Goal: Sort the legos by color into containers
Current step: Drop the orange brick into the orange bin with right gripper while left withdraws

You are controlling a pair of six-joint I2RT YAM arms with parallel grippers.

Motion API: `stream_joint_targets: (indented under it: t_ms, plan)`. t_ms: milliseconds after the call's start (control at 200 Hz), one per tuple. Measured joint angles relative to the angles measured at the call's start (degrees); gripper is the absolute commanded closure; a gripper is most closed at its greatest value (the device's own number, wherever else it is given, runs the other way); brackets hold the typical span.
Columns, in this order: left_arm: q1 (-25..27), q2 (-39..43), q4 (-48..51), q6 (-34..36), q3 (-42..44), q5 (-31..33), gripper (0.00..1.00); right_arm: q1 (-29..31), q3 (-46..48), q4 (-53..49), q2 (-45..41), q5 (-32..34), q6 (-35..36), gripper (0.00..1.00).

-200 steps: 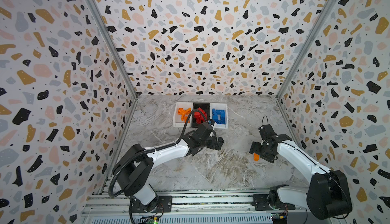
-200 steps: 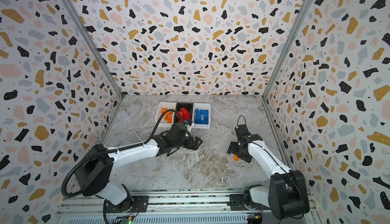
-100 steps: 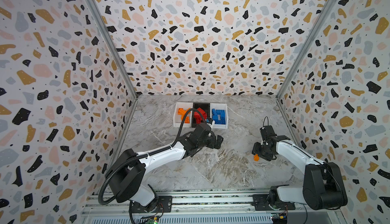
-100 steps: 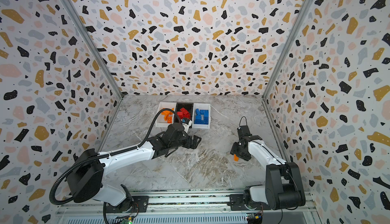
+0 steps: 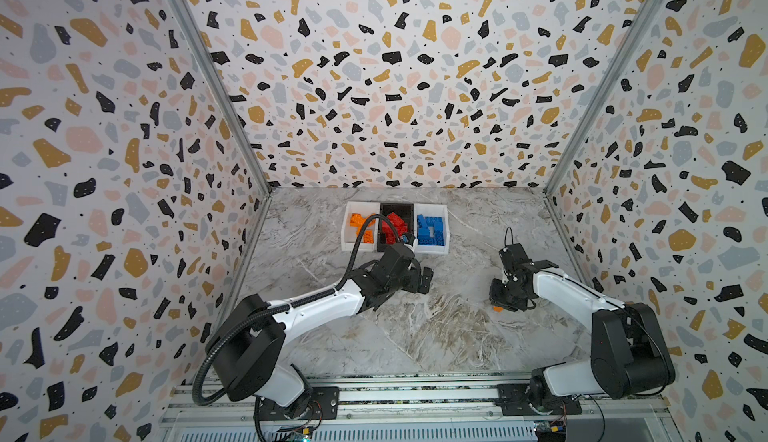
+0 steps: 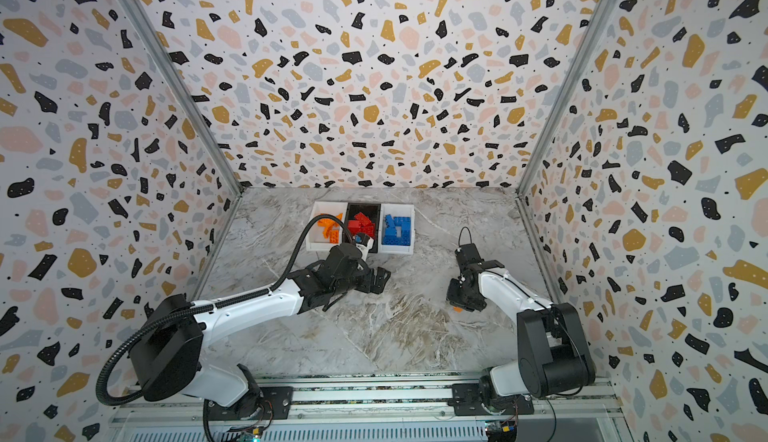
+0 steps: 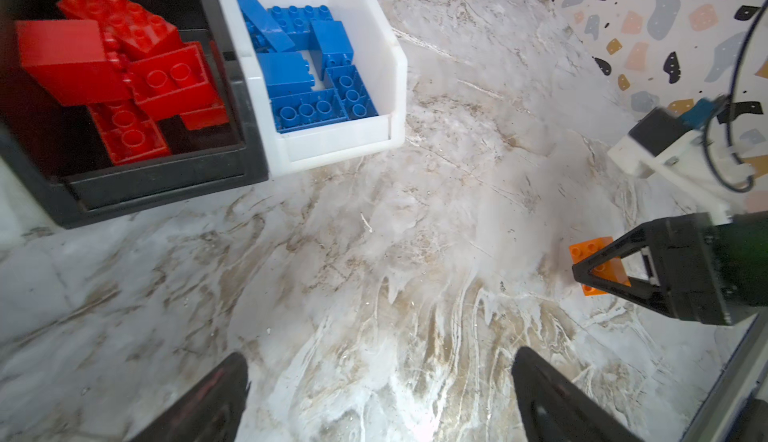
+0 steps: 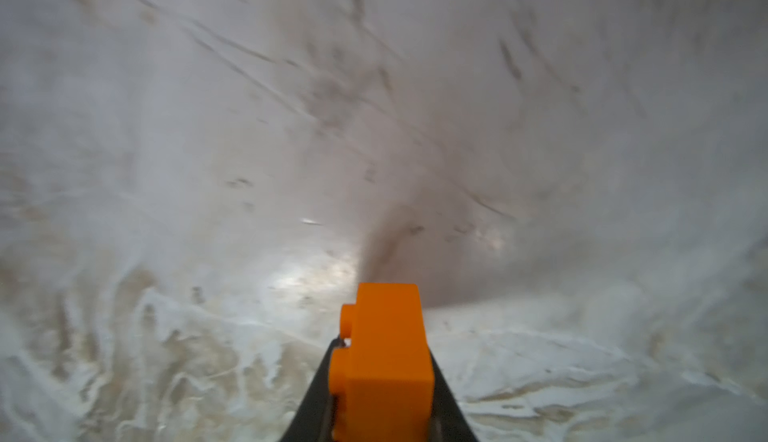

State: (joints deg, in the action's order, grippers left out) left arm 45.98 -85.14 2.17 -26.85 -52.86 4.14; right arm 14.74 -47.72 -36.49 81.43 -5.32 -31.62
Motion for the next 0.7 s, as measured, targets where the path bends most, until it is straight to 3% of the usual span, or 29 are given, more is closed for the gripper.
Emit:
stream_joint_targets:
  t_ms: [250,536,701]
  plan:
    - [-9.99,6.56,0.33,-3.3,5.4,3.8,0.0,7.91,-24.85,0.42,10.4,-6.84,0.44,0.81]
    - [-21.35,14.03,1.4,-7.76,8.48,7.63,0.0,16.52,-64.22,-1.09,38.99,-17.35,4.74,0.81]
    - [-24.79,15.8,3.82,-8.37,8.41,8.68,0.0,19.26,-81.55,-1.03,52.54,-24.22,6.45,0.81]
